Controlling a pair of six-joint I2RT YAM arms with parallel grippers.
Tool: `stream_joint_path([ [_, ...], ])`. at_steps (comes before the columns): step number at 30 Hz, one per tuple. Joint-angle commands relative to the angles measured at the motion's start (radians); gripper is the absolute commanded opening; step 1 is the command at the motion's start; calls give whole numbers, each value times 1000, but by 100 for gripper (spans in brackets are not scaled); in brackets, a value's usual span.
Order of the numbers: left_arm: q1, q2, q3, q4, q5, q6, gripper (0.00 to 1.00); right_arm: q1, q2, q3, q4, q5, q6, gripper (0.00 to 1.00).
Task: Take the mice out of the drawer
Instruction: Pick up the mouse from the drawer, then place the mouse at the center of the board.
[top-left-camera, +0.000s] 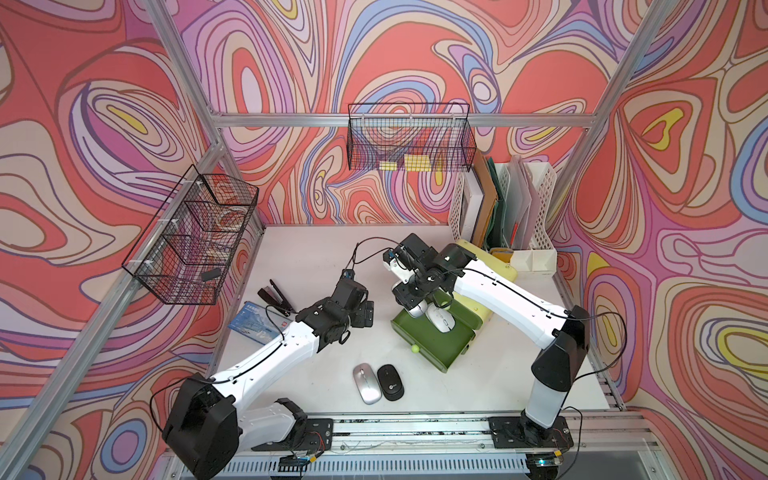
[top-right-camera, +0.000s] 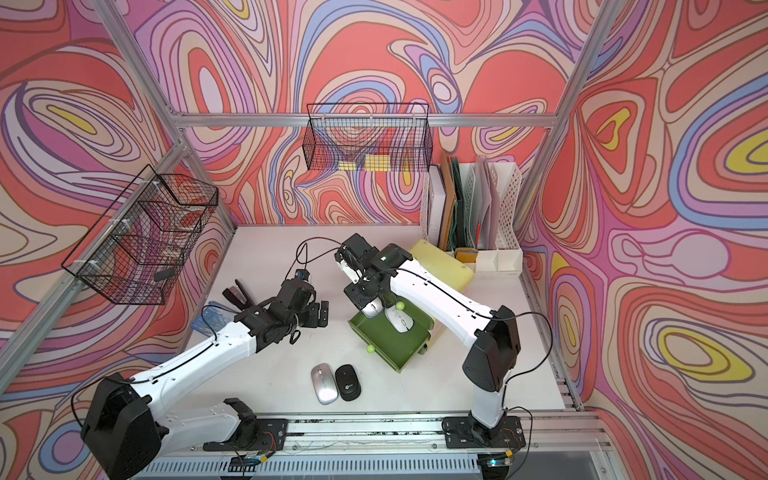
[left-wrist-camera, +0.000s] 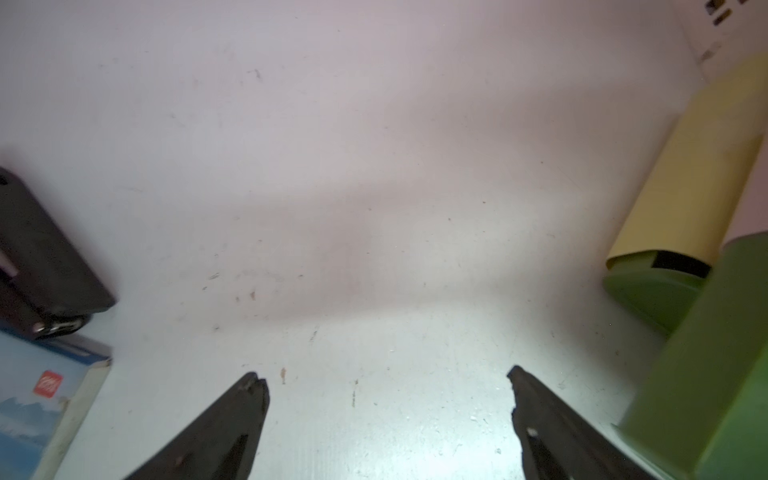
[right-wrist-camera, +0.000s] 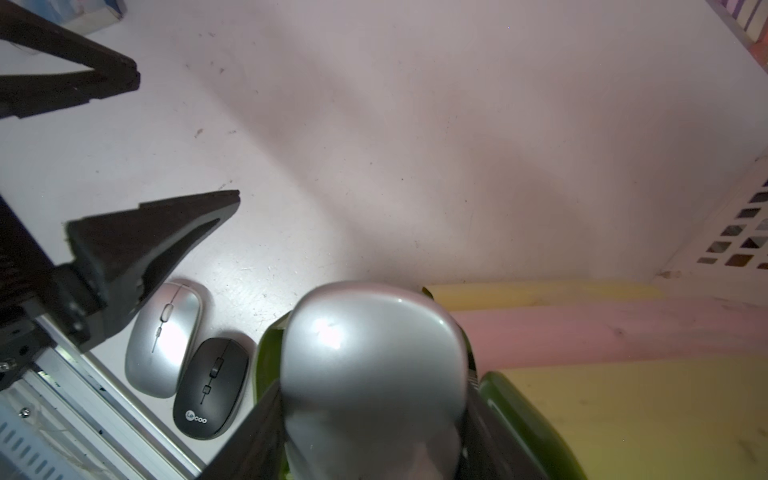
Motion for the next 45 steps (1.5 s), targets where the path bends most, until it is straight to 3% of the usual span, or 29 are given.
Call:
stream_joint_path([
  [1, 71, -40, 87, -192, -109, -60, 98, 19, -33, 12, 48, -99, 17, 39],
  [9, 417, -80, 207, -357, 5, -77, 98, 210, 21, -39, 158, -219, 104, 39],
  [15, 564, -76, 278, -408, 40, -72, 99, 295, 97, -179, 322, -314, 242, 39],
  [23, 610, -88, 319, -414, 73, -51, 100, 394, 247, -140, 448, -419, 320, 39],
  [30, 621, -116, 296, -412, 92, -43, 100, 409, 306, -135, 523, -476, 391, 40],
  [38, 622, -143, 274, -404, 114, -40, 100, 406, 398, -84, 505, -406, 445, 48],
  [45, 622, -172, 253, -401, 124, -36, 100, 394, 453, -49, 475, -325, 482, 49],
])
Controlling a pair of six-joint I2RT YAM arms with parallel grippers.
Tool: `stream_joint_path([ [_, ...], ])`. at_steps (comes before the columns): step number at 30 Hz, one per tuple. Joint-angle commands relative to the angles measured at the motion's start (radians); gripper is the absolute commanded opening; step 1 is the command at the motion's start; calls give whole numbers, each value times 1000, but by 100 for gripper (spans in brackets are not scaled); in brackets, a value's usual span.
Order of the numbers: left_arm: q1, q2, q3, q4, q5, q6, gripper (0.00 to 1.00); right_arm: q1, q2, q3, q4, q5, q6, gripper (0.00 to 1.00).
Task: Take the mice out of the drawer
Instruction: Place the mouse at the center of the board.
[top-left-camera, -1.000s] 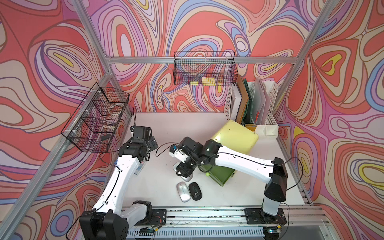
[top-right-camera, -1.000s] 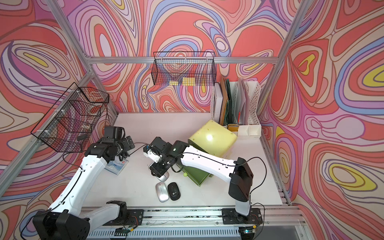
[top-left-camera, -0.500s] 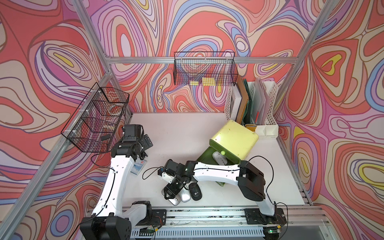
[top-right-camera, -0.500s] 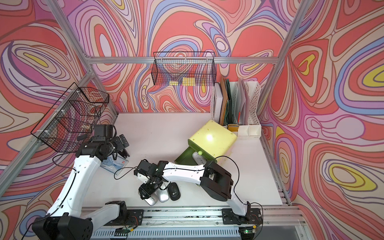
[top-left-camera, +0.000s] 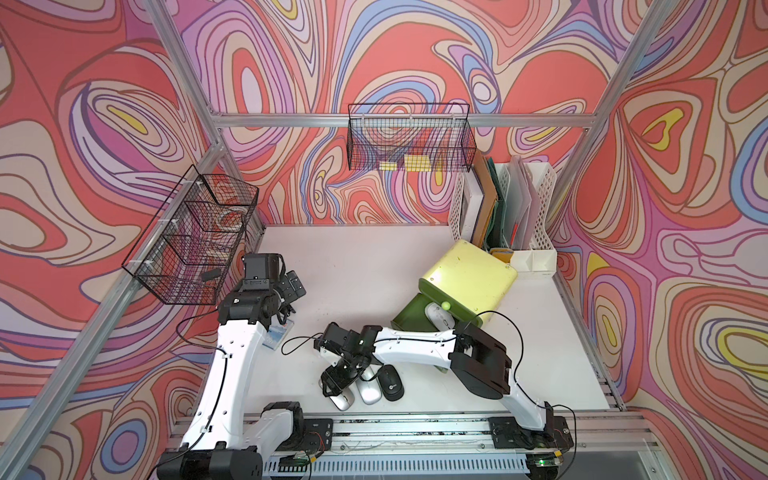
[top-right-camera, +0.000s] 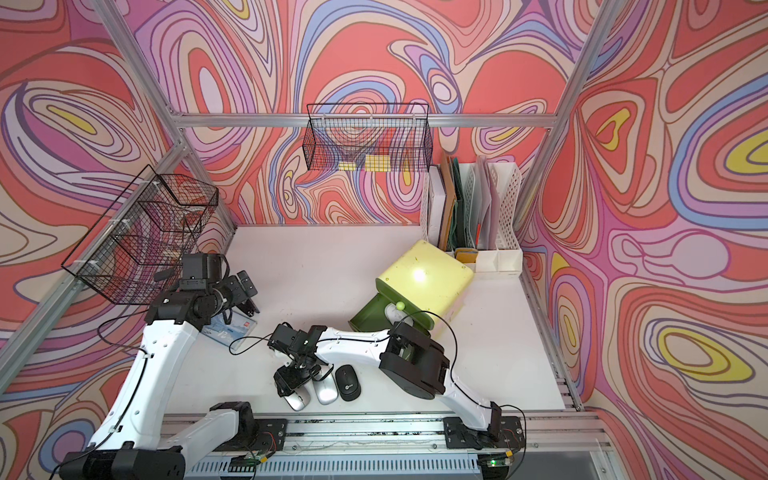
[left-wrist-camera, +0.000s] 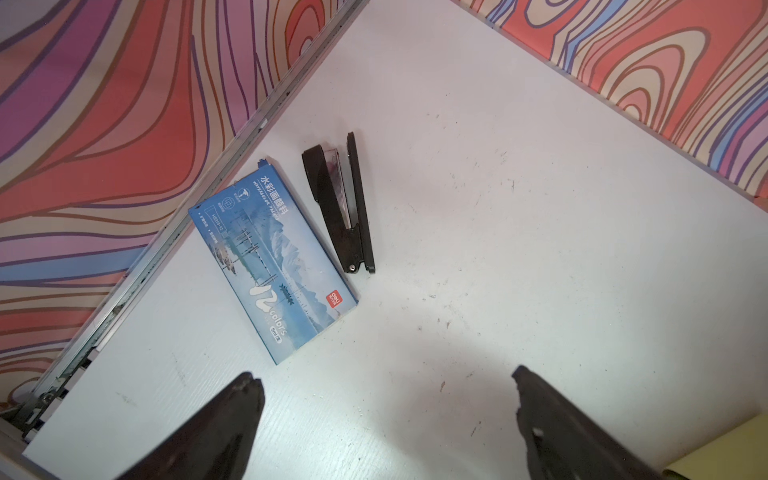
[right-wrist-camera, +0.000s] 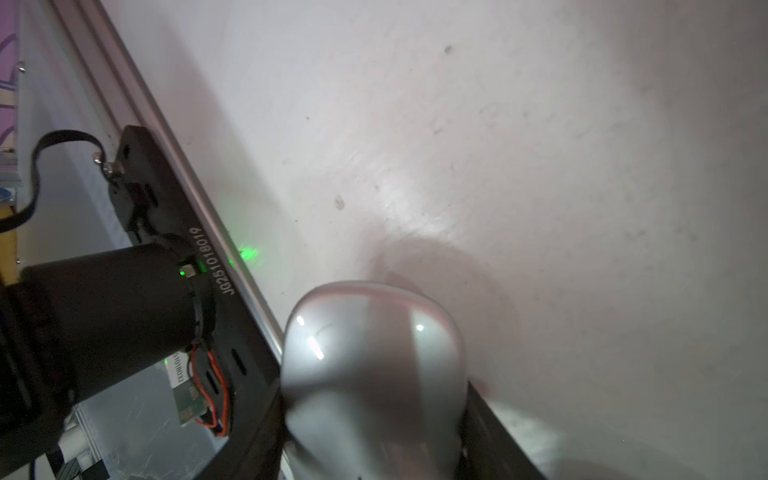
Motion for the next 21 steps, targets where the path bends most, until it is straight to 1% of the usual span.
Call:
stream_joint_path([
  [1, 7, -25, -19, -16, 8, 15, 100, -16, 5, 28, -22, 75, 28, 50],
  [4, 7, -27, -22, -11, 18, 15, 100, -21, -1, 17, -25, 94, 38, 56],
  [7, 7, -29, -24, -4, 25, 13, 100, -22, -7, 21, -35, 113, 39, 71],
  [9, 7, -27, -27, 1, 31, 12, 100, -22, -17, 21, -35, 130, 37, 78],
  [13, 7, -19, -30, 6, 41, 14, 100, -22, -51, 39, -40, 157, 9, 88],
  [15, 7, -17, -30, 7, 49, 15, 100, -25, -75, 53, -61, 196, -6, 89],
  [17, 7, -16, -25, 8, 64, 22, 100, -31, -122, 52, -82, 261, -25, 90],
  [19, 7, -13, -20, 10, 94, 32, 100, -54, -175, 36, -96, 301, -42, 91],
  [21, 7, -4, -13, 6, 126, 45, 100, -91, -243, 7, -102, 315, -66, 91],
])
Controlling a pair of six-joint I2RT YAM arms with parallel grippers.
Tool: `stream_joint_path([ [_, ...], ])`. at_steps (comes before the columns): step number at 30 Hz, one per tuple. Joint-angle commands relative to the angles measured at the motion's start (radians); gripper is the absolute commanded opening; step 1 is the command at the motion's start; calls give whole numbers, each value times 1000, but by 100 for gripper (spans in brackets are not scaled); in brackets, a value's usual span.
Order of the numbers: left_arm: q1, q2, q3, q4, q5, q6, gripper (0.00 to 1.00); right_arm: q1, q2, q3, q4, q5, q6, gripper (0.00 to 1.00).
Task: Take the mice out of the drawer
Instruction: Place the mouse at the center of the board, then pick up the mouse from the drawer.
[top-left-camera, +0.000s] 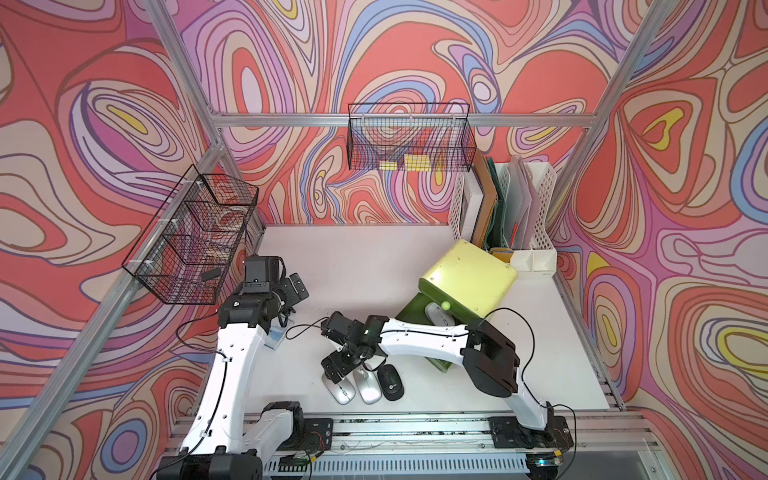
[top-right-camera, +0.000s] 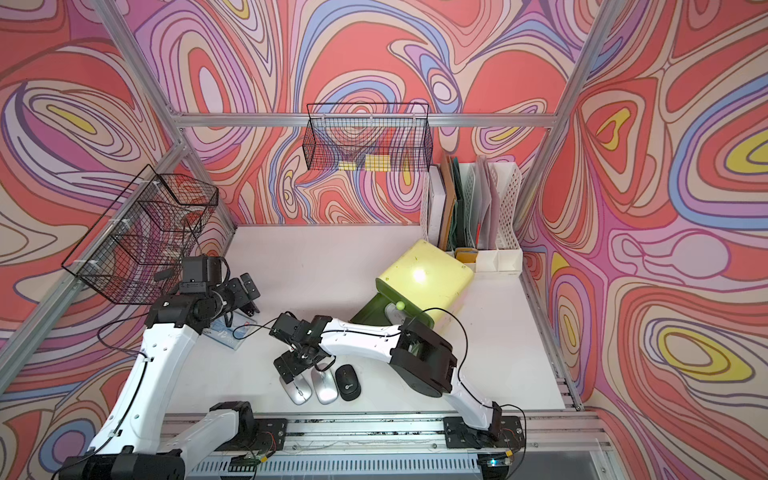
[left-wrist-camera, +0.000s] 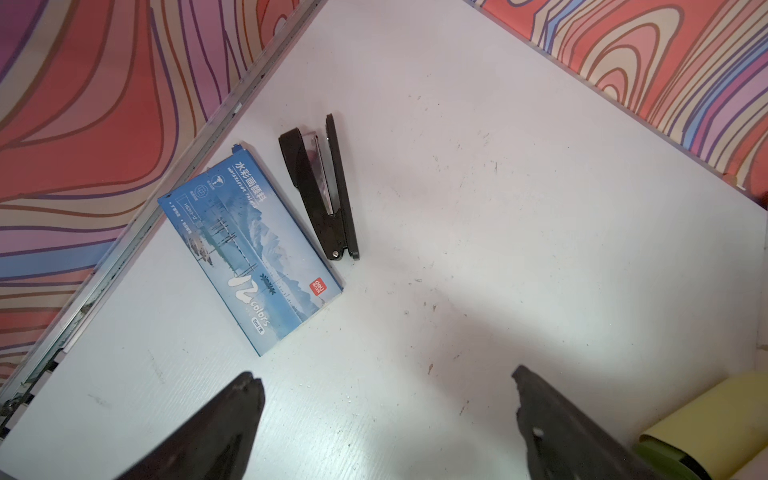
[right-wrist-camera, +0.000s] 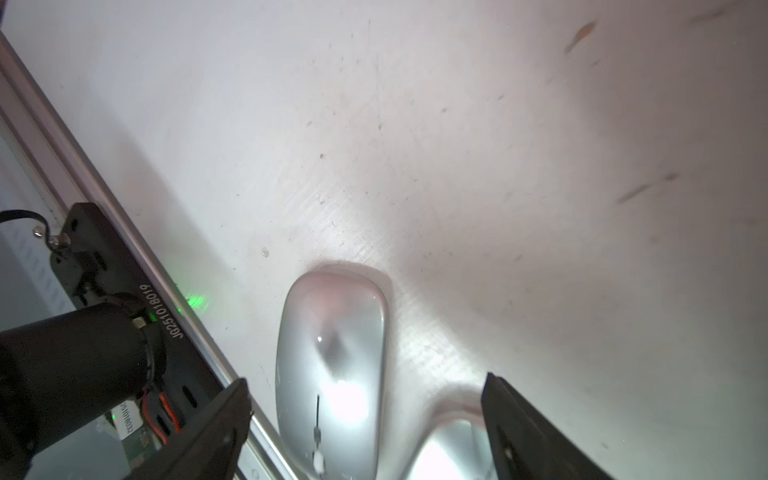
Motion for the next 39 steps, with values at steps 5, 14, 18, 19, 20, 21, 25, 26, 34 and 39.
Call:
stream_joint_path([
  [5, 6, 8, -12, 7, 69, 37, 99, -149, -350, -54, -77, 120, -131, 92],
  [14, -168, 26, -54, 103, 379, 144, 97, -510, -632, -132, -113, 194, -222, 95],
  [18, -363, 40, -44, 143, 379, 160, 97, -786, -683, -179, -74, 128, -236, 95],
  [19, -407, 46, -48, 157, 379, 160, 97, -873, -688, -203, -51, 76, -230, 96],
  [20, -437, 54, -54, 168, 384, 154, 97, -940, -689, -221, -39, 42, -223, 95],
  [21, -467, 65, -61, 182, 390, 146, 97, -1010, -683, -239, -27, 9, -223, 96],
  [25, -584, 113, -87, 188, 314, 104, 96, -1154, -662, -297, 25, -67, -214, 95],
  [26, -610, 109, -103, 192, 285, 88, 96, -1166, -655, -306, 41, -78, -212, 95],
  [34, -729, 67, -218, 195, 249, 58, 97, -1191, -612, -326, 65, -209, -189, 95],
  [39, -747, 111, -143, 261, 270, 59, 97, -1191, -639, -426, 99, -241, -151, 93],
])
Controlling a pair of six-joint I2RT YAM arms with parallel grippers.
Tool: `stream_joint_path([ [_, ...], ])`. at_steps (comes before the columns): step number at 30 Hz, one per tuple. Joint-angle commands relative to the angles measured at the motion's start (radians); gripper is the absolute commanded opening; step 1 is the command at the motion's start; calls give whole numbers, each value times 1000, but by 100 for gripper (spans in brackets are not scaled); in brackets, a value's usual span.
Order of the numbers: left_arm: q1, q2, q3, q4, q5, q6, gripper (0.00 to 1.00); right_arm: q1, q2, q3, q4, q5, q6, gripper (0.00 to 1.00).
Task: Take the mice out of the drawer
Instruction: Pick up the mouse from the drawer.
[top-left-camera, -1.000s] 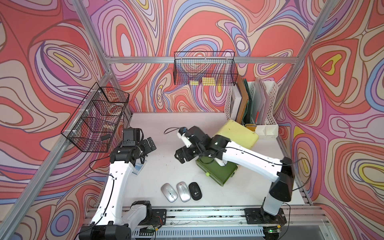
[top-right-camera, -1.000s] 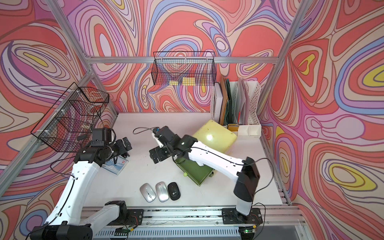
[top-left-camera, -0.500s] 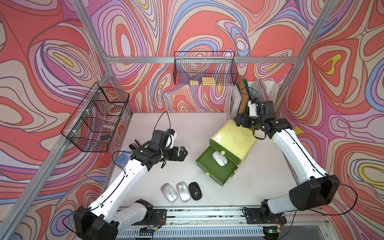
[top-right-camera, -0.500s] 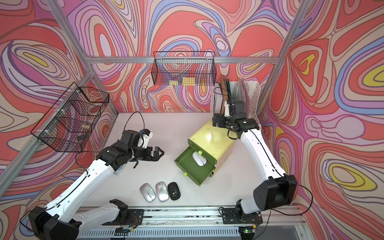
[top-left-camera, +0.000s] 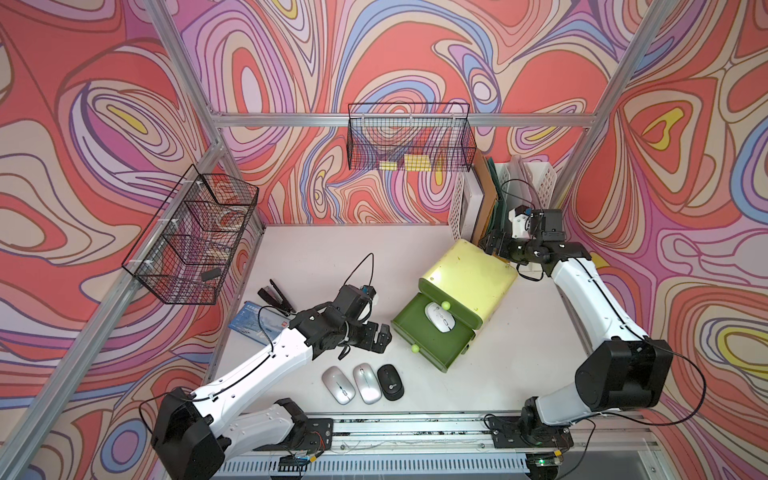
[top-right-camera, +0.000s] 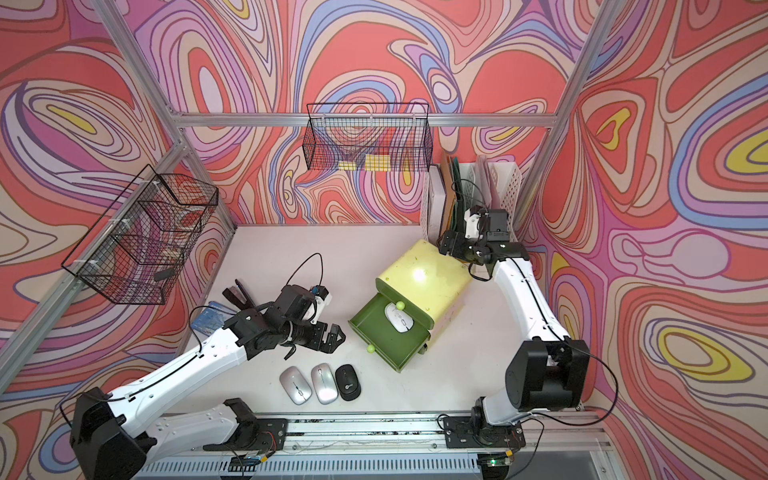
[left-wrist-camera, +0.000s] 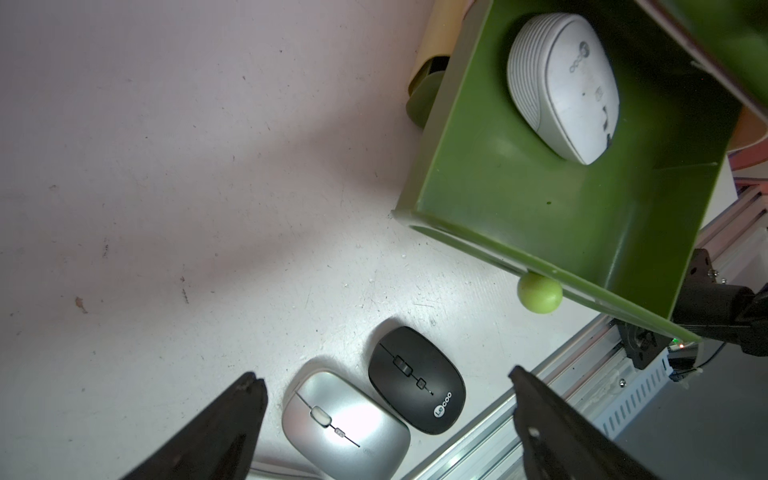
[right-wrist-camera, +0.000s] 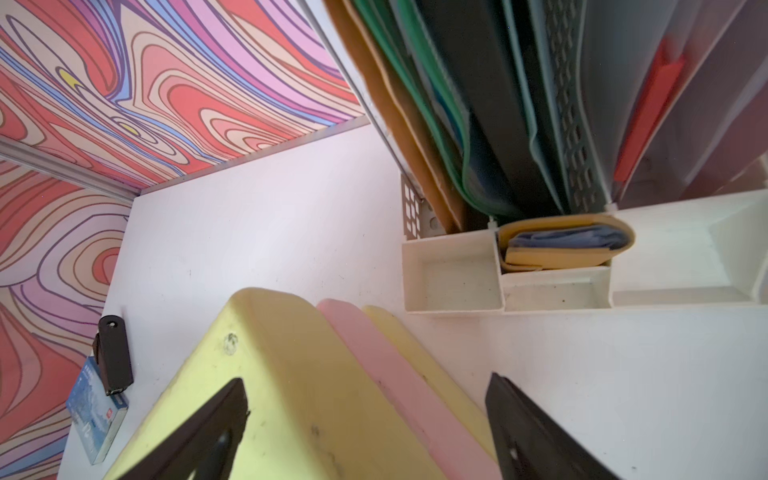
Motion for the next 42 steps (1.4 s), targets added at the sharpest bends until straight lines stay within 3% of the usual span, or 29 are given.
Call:
stream_joint_path([
  [1, -12, 37, 90, 72, 10, 0, 97, -1, -17, -71, 20, -39, 33, 93],
  [14, -28, 485, 554, 135, 154, 75, 98, 1, -166, -323, 99, -99, 119, 91],
  [28, -18, 758, 802, 214, 158, 105, 98, 34, -205, -430, 231, -112, 225, 89],
  [31, 9, 762, 815, 208, 145, 107, 98, 55, -198, -433, 241, -85, 232, 89],
  [36, 94, 577, 637, 219, 47, 109, 99, 58, -197, -419, 221, -54, 213, 90],
  [39, 108, 474, 560, 120, -70, 137, 100, 57, -185, -407, 213, -40, 200, 90],
  [42, 107, 456, 527, -1, -72, 151, 98, 56, -168, -393, 209, -35, 191, 90],
])
